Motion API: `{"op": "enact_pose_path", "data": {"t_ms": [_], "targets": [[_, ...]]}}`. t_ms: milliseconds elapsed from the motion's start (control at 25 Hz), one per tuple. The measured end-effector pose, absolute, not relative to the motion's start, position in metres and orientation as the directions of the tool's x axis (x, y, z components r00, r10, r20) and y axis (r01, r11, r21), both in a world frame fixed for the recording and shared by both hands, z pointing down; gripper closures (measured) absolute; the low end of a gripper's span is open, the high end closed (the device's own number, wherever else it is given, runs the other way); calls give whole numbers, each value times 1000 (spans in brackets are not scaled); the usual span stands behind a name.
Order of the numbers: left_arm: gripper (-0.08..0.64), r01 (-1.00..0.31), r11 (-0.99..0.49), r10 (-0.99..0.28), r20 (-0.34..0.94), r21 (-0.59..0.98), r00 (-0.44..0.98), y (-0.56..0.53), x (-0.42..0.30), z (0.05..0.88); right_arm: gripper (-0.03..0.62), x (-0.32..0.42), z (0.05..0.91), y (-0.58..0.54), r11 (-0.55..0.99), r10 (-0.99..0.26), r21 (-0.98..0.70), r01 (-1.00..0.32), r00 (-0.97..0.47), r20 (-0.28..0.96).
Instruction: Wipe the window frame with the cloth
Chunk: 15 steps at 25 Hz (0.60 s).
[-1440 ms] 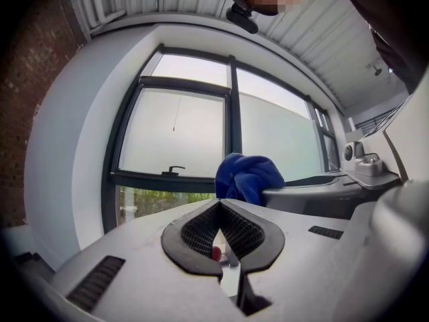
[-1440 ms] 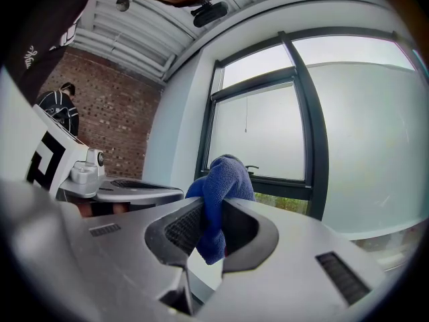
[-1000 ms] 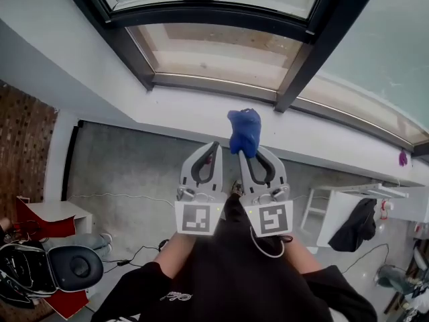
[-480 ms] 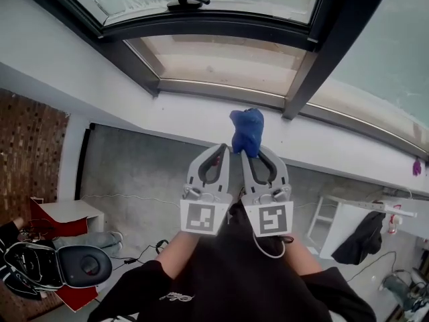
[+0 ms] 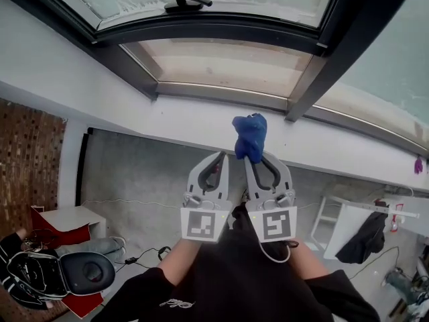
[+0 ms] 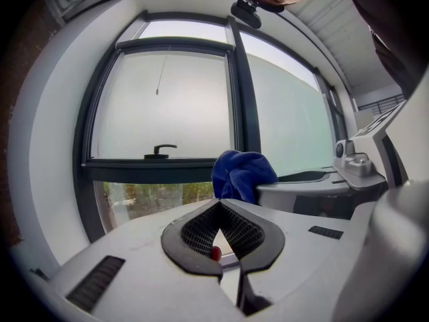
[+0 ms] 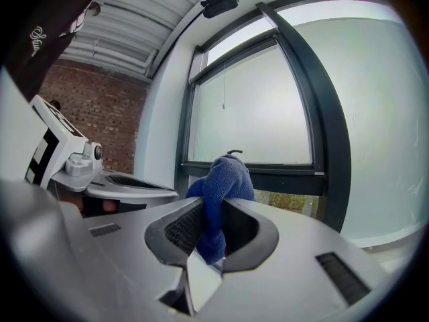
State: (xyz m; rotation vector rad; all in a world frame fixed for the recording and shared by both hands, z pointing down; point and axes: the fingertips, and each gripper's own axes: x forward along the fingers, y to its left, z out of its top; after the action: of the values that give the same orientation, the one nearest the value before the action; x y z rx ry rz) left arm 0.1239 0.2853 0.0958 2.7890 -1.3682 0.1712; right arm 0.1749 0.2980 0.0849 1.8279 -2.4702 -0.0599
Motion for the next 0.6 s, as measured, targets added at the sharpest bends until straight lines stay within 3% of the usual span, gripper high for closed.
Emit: {"op": "enact_pose_path", "data": {"t_ms": [440,600], "targets": [[555,-732,-681,-723,138,19,677,209,70,112,540,120,104,227,253,-962,183,-950,-228,150],[555,-685,-728,-680,111,11,725,176,52,110,540,100,100,192,178,-979,196,-964,-154,131]]}}
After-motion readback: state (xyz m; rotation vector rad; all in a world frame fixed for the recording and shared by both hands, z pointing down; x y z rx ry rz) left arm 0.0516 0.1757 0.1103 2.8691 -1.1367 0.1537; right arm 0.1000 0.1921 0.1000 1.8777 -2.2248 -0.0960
